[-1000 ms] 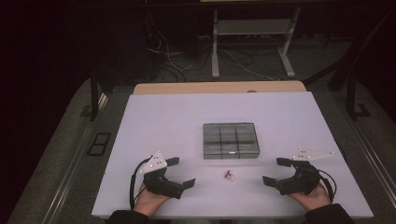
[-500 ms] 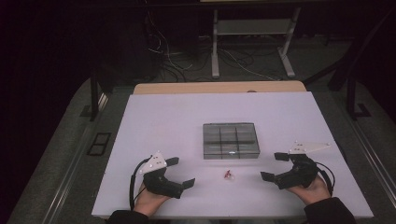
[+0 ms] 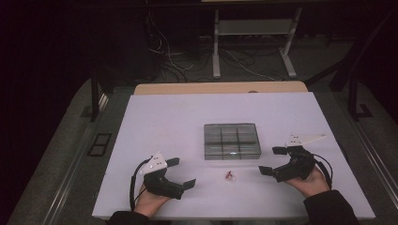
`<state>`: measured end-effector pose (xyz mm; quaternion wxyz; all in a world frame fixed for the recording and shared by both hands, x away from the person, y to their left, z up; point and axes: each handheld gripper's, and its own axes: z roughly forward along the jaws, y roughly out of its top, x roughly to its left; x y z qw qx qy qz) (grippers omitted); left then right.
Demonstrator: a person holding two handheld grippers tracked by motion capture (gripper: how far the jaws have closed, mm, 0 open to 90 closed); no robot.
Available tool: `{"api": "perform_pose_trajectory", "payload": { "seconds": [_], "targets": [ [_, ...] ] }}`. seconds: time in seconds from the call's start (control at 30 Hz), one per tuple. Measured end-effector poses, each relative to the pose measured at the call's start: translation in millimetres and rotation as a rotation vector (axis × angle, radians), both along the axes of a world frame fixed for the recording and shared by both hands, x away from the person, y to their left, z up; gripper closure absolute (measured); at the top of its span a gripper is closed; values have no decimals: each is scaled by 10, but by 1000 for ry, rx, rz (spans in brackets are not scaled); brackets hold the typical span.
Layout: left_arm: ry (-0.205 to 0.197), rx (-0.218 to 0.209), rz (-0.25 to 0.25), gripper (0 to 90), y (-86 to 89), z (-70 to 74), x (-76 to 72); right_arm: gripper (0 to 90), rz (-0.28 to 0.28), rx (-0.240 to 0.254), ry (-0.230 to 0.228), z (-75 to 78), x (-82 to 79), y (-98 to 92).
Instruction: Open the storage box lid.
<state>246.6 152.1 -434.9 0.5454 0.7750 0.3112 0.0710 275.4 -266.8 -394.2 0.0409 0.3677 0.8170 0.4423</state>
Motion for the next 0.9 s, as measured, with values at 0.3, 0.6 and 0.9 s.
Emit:
{"api": "perform_pose_trajectory", "payload": {
  "seconds": [0.3, 0.6, 0.9],
  "targets": [
    [-4, -9, 6, 0, 9, 12, -1, 4, -7, -17, 14, -76, 131, -4],
    [-7, 0, 1, 0, 18, 66, 17, 150, 4, -45, 26, -156, 236, -9],
    [-12, -5, 6, 0, 64, 163, 62, 377, 4, -78, 39, -225, 307, 10]
  ]
}}
